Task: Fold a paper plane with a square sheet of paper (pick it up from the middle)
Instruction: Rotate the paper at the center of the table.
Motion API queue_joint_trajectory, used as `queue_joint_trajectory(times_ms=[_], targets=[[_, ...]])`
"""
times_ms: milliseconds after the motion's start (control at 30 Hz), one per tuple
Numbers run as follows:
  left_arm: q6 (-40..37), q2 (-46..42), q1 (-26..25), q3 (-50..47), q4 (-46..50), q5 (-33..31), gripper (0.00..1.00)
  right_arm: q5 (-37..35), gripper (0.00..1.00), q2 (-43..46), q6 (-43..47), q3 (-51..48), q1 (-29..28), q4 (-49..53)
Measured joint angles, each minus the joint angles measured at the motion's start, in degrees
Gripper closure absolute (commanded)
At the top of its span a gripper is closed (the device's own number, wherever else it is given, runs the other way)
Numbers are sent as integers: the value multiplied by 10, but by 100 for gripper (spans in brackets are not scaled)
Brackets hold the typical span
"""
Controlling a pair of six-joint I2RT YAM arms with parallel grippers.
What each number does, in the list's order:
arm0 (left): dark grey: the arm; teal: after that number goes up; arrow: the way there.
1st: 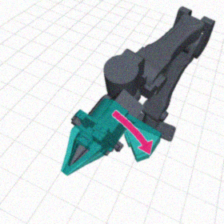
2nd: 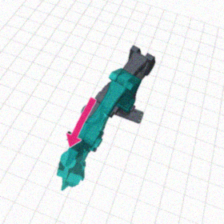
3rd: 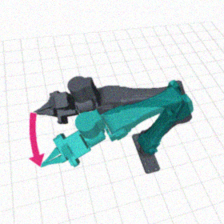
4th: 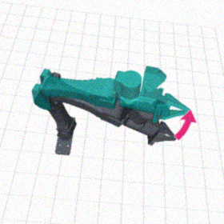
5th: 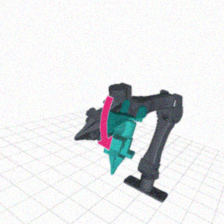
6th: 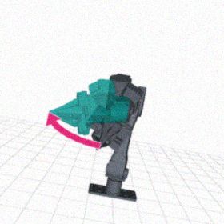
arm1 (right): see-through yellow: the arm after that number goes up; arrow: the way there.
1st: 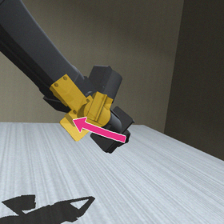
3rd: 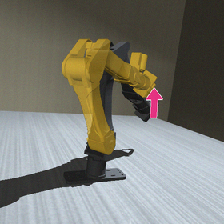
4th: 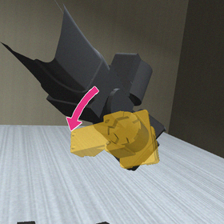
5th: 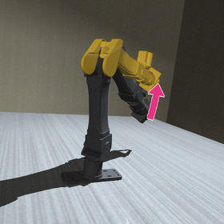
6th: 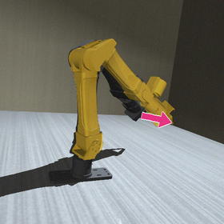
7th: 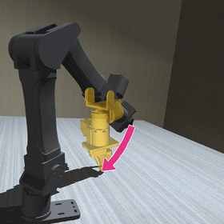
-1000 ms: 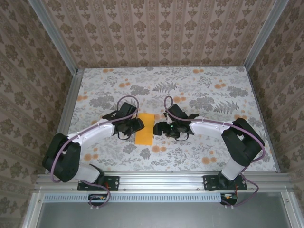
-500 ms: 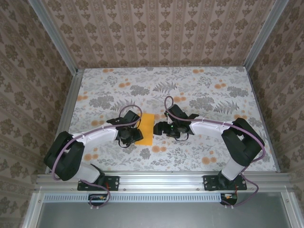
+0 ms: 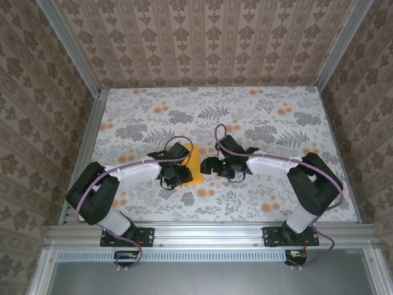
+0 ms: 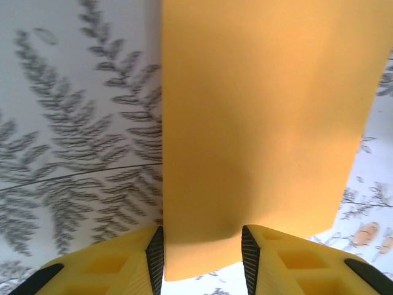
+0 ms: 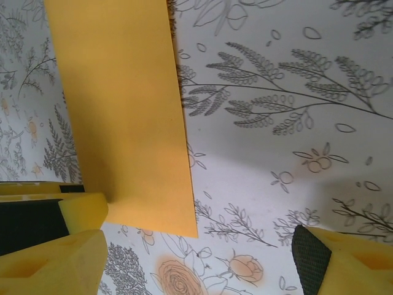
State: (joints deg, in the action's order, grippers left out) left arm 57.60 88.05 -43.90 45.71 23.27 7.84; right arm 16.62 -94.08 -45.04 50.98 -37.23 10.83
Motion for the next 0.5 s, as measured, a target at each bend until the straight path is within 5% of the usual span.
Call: queue_joint_trajectory(times_ms=[300, 500], targets=[[-12, -24, 10, 14, 36, -26, 58, -1, 18, 18, -2, -10, 17, 0], [-22, -64, 36, 6, -2, -10, 73, 22, 18, 18, -15, -16, 17, -16]])
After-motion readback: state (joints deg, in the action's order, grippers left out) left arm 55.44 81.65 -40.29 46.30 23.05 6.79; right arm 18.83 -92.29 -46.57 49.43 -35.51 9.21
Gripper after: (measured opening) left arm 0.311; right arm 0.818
